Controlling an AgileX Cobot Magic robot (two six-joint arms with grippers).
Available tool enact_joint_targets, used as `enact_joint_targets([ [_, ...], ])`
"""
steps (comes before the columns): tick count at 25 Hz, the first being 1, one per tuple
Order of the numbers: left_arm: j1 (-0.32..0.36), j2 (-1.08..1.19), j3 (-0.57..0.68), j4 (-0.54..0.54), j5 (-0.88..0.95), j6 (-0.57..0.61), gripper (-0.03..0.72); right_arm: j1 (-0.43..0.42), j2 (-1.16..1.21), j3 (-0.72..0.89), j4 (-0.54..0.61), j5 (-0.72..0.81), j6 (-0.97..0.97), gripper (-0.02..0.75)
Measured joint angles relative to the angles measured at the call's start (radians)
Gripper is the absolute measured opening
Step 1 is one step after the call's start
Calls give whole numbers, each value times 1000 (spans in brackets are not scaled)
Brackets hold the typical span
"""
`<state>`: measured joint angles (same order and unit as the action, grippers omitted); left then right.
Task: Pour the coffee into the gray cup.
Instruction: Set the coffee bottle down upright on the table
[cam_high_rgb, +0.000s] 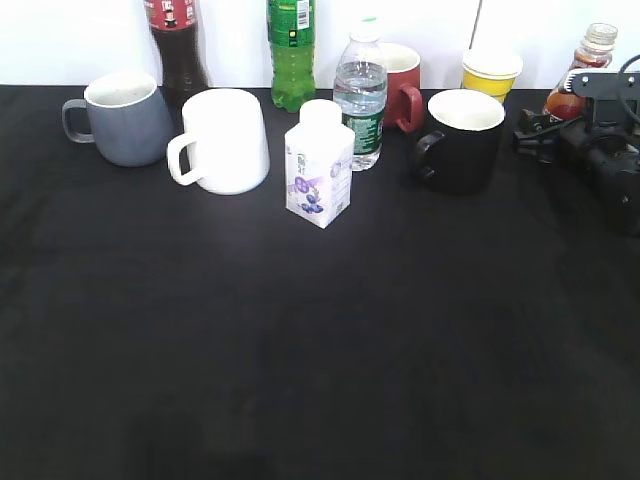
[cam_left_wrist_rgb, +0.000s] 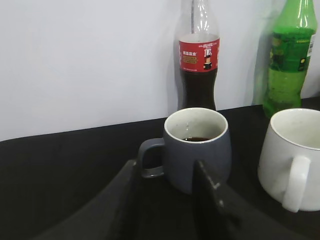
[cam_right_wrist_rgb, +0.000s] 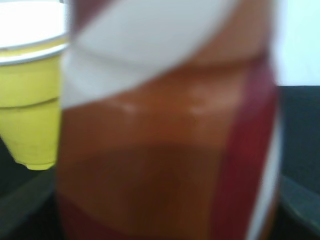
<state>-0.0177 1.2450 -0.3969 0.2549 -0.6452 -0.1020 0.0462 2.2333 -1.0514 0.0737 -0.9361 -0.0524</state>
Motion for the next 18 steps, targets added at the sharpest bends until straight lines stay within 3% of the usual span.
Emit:
enact_joint_targets([
  [7,0,0,0,1,0,0,269,0,-142,177,6,2,1,630],
  [9,0,0,0,1,1,0,269,0,-240,230,6,71,1,621],
  [11,0,0,0,1,18,0,269,0,-376,244,3,261,1,598],
  [13,0,0,-18,1,180,0,271,0,-512,244,3,520,1,589],
  [15,0,-1,-80,-23,452,0,278,0,-606,244,3,820,1,589],
  [18,0,-1,-242,-164,938,0,289,0,-675,233,4,1273,1,588],
])
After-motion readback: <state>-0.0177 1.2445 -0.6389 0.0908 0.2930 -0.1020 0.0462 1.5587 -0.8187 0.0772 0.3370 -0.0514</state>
